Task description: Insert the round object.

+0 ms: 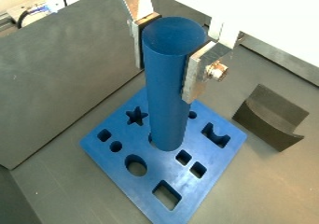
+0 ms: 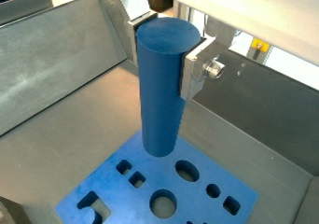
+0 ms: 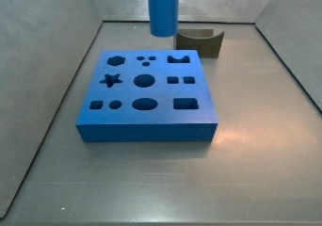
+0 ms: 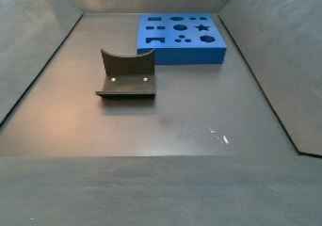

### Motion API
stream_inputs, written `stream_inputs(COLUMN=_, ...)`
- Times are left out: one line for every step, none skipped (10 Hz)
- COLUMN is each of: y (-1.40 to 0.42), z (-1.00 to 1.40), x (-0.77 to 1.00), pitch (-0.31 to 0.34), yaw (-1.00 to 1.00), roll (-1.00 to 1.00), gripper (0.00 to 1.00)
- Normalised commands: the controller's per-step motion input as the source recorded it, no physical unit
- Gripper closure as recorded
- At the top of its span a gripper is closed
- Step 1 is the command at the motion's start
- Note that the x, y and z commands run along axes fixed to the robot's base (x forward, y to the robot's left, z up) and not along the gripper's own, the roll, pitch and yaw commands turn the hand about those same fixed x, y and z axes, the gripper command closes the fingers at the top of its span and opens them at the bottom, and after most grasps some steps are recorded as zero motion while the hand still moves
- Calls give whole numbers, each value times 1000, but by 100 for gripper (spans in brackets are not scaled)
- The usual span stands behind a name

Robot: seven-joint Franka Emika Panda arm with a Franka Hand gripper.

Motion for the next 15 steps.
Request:
stream_inputs(y=57, z=-94, x=63, pitch=0, yaw=0, roll=-90, gripper=100)
stream_inputs(y=271, z=-1000, x=-9, pitch=-63, yaw=-160, roll=59, gripper=100)
stream_inputs(y=243, z=-966, x=0, pitch=-71, yaw=-349, roll=89, gripper=100)
stream_inputs(y=263, z=-877, x=0, pitch=-121, yaw=-340, roll=91, gripper=100)
stream_inputs(y=257, z=-900, x=-31, pitch=-111, yaw=-326, roll=73, gripper=100)
stream_inputs(y=217, z=-831, x=-346, pitch=-150, yaw=-423, roll=16, gripper=100)
stream_inputs(y=86, z=-766, x=-569, pitch=-210, yaw=-477, roll=-21, gripper=100)
stream_inputs(y=0, z=-689, x=-671, pitch=-213, yaw=-409, roll=-113, gripper=100)
stream_inputs(y=11, z=-311, x=-311, pitch=-83, yaw=-251, roll=-117, gripper=100)
stream_inputs(y=0, z=-23, x=0, pitch=0, yaw=0, roll=0, gripper=100)
stream_inputs(y=80, z=-340, x=57, pitch=0, yaw=0, roll=23, gripper=100)
stream_inputs(y=57, z=-357, x=71, pitch=0, yaw=0, roll=0, gripper=100)
stream_inputs(y=31, z=-317, x=17, pitch=-3, yaw=0, roll=-16, gripper=100)
stream_inputs(y=46, z=-277, x=0, pitch=-20, yaw=0, roll=-90, gripper=100)
stream_inputs(y=43, z=-229, x=0, pitch=-53, yaw=0, roll=-124, gripper=100)
